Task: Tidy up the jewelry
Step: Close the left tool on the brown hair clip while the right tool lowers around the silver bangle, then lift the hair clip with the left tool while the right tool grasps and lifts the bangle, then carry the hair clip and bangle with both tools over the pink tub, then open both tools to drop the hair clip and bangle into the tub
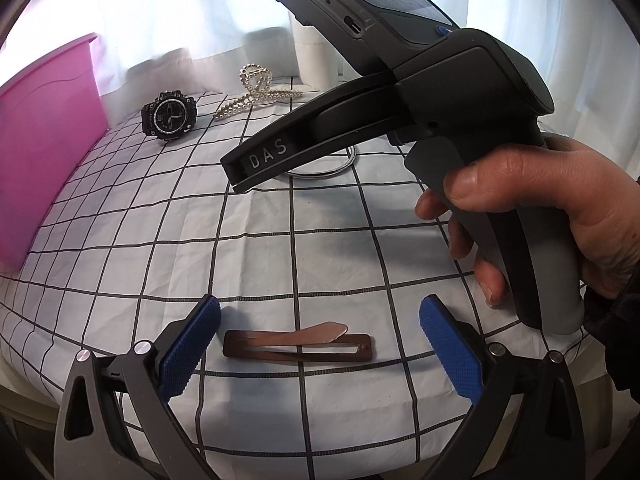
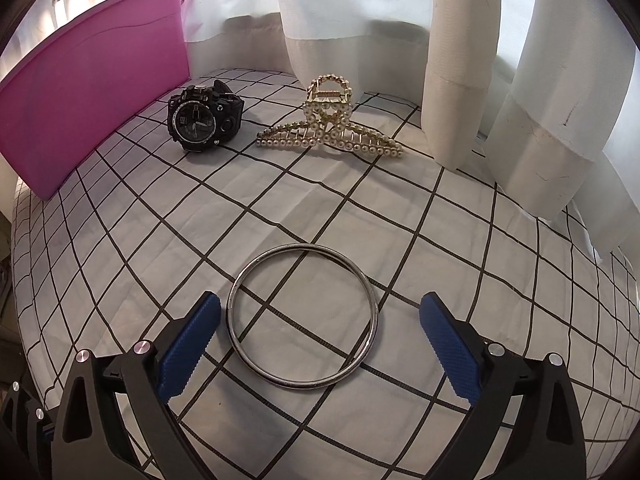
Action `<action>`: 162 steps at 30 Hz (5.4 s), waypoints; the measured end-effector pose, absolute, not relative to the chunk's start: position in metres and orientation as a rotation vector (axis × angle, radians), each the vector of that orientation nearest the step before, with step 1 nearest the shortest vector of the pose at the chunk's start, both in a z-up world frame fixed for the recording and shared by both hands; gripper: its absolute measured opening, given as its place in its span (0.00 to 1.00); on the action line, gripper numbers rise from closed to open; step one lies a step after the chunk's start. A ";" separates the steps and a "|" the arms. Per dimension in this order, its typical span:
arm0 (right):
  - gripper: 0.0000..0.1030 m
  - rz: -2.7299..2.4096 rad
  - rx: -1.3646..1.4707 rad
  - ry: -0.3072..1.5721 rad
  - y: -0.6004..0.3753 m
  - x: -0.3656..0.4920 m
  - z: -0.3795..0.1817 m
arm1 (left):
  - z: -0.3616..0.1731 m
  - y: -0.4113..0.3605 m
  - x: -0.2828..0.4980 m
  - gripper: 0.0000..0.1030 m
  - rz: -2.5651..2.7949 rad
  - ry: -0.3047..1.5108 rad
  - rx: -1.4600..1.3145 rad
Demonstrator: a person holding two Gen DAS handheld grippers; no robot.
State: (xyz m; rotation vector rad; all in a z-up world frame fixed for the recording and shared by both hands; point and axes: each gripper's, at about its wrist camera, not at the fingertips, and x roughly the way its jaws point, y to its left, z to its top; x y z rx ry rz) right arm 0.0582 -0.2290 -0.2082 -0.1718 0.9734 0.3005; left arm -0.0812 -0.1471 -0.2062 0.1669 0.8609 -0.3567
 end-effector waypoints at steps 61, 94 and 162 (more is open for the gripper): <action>0.69 0.312 -0.110 0.924 -0.221 0.043 -0.184 | -0.154 -0.086 -0.068 0.01 -0.251 0.751 0.099; 0.69 0.301 -0.138 0.769 -0.139 0.069 -0.061 | -0.040 0.010 -0.023 0.01 -0.199 0.511 0.084; 0.71 0.502 -0.299 0.817 0.135 0.179 -0.015 | -0.007 0.294 0.105 0.71 0.180 0.682 -0.177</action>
